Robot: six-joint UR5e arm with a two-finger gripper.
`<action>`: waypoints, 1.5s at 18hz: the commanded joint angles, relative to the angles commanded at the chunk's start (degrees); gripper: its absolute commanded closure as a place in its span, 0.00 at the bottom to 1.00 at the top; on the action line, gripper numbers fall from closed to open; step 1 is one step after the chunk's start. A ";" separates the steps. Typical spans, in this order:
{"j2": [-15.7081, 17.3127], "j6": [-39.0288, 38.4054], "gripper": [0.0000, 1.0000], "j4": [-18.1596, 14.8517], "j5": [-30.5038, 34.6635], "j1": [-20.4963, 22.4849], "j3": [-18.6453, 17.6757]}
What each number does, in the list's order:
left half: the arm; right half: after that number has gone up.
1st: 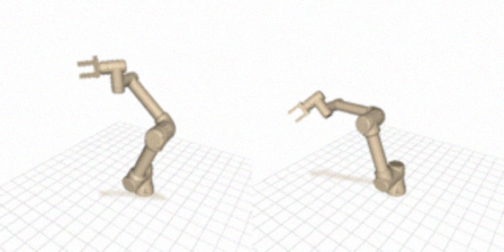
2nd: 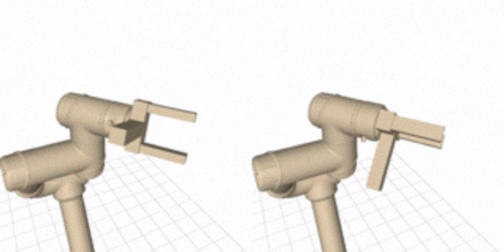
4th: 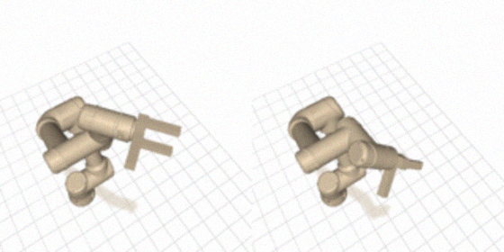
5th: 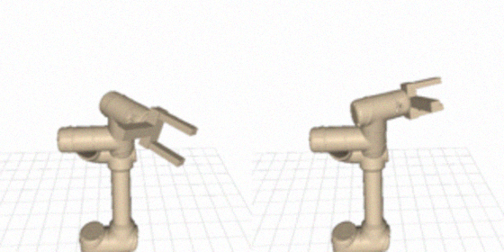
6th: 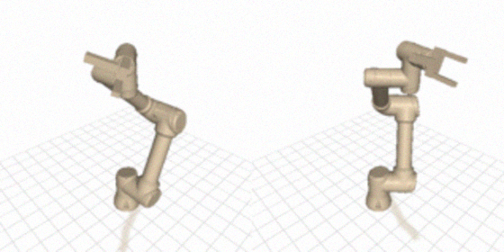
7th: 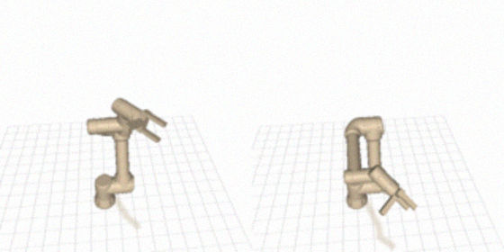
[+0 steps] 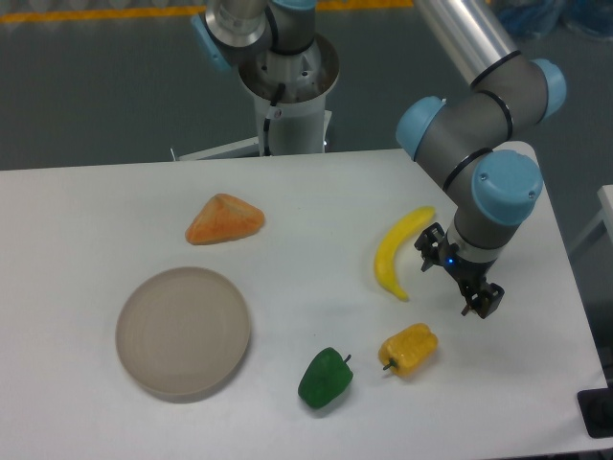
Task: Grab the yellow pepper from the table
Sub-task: 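Move the open gripper down toward the yellow bell pepper, then lower the gripper around the yellow pepper and close on it, then lift the grasped yellow pepper up off the table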
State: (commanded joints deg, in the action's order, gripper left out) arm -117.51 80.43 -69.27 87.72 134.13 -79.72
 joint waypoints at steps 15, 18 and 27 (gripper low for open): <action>-6.06 -12.41 0.00 7.04 -0.62 -6.16 1.49; -6.94 -12.41 0.00 7.30 0.79 -6.68 1.93; -9.67 -11.97 0.29 7.39 0.70 -7.65 1.93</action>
State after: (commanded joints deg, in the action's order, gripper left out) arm -127.18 68.47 -61.87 88.42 126.47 -77.78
